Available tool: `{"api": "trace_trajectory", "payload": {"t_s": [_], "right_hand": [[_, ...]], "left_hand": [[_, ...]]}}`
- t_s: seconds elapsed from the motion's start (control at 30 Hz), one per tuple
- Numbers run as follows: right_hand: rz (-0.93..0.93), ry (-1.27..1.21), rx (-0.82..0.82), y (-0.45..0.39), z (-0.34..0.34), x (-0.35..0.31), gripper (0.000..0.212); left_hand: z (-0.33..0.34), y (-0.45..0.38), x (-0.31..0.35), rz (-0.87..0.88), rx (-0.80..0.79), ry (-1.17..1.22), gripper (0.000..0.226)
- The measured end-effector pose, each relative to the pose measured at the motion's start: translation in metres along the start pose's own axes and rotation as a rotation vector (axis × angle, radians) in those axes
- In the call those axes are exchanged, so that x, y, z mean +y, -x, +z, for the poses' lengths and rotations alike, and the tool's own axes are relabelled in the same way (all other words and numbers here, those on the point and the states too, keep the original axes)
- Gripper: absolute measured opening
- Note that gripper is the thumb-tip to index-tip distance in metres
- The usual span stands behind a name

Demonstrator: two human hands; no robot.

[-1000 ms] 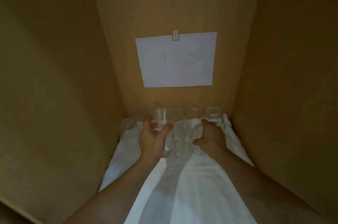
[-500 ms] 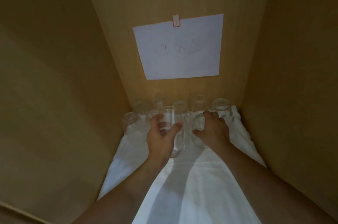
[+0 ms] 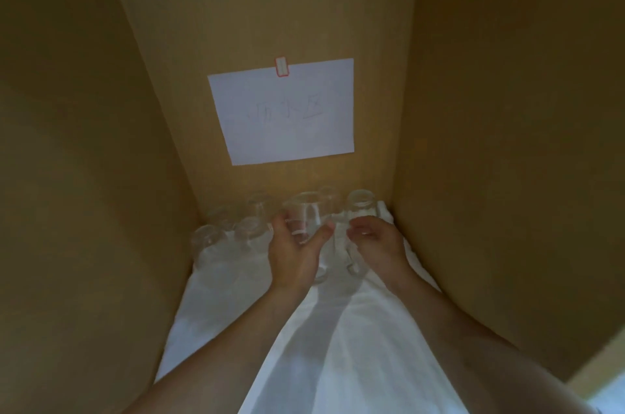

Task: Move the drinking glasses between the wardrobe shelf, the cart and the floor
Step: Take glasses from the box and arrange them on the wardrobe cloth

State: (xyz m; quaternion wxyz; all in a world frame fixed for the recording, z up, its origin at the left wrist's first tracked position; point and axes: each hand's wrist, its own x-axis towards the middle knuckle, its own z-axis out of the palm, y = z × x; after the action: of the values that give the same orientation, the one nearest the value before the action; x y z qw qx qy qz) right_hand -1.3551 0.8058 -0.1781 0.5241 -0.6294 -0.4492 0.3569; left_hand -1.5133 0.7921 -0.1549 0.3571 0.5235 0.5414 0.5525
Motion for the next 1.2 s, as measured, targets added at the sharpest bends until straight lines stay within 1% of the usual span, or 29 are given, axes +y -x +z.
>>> {"api": "trace_trajectory", "payload": {"t_s": [0.03,0.07,0.1,0.2,0.27,0.37,0.47,0.57,0.63,0.73,0.8,0.87,0.9,0.93,1.03,1.1,1.17,1.2], "right_hand": [[0.051,-0.131,-0.039,0.008,-0.002,-0.004,0.009],[0.086,-0.206,-0.096,0.017,-0.005,-0.01,0.009],[0.12,-0.254,-0.168,0.026,-0.007,-0.014,0.016],[0.244,-0.392,-0.414,0.046,-0.011,-0.014,0.045],[0.309,-0.499,-0.545,0.056,-0.011,-0.007,0.058],[0.328,-0.654,-0.592,0.071,-0.013,0.0,0.061],[0.3,-0.819,-0.576,0.087,-0.013,0.003,0.059],[0.258,-0.95,-0.479,0.1,-0.014,-0.002,0.058],[0.258,-0.996,-0.399,0.106,-0.015,-0.006,0.058],[0.245,-0.953,-0.323,0.113,-0.022,-0.001,0.055],[0.219,-0.935,-0.3,0.116,-0.027,-0.002,0.05],[0.205,-0.906,-0.25,0.116,-0.032,-0.005,0.038],[0.2,-0.875,-0.212,0.115,-0.036,-0.007,0.033],[0.195,-0.824,-0.164,0.113,-0.041,-0.01,0.034],[0.166,-0.571,0.058,0.1,-0.052,-0.026,0.058],[0.153,-0.43,0.208,0.088,-0.055,-0.033,0.064],[0.093,-0.374,0.304,0.075,-0.057,-0.035,0.063],[0.05,-0.328,0.346,0.07,-0.058,-0.034,0.057]], "left_hand": [[0.0,0.002,0.001,0.009,-0.009,-0.003,0.083],[0.0,0.004,0.003,0.016,-0.023,-0.003,0.081],[0.0,0.007,0.004,0.02,-0.037,0.004,0.079],[-0.004,0.014,0.006,0.044,-0.091,0.038,0.07],[-0.008,0.02,0.008,0.07,-0.141,0.048,0.068],[-0.015,0.028,0.008,0.076,-0.194,0.074,0.069],[-0.026,0.029,0.013,0.057,-0.257,0.111,0.076],[-0.032,0.031,0.016,0.041,-0.363,0.13,0.083],[-0.034,0.033,0.013,0.046,-0.392,0.129,0.08],[-0.036,0.035,0.008,0.055,-0.43,0.081,0.076],[-0.035,0.036,0.002,0.049,-0.439,0.05,0.082],[-0.034,0.037,-0.005,0.019,-0.433,0.012,0.092],[-0.032,0.037,-0.006,0.009,-0.434,-0.018,0.093],[-0.031,0.034,-0.008,0.01,-0.435,-0.058,0.09],[-0.024,0.02,-0.01,0.063,-0.405,-0.176,0.071],[-0.021,0.01,-0.012,0.107,-0.383,-0.233,0.063],[-0.022,0.004,-0.014,0.173,-0.373,-0.322,0.06],[-0.024,0.002,-0.016,0.202,-0.368,-0.37,0.06]]}}
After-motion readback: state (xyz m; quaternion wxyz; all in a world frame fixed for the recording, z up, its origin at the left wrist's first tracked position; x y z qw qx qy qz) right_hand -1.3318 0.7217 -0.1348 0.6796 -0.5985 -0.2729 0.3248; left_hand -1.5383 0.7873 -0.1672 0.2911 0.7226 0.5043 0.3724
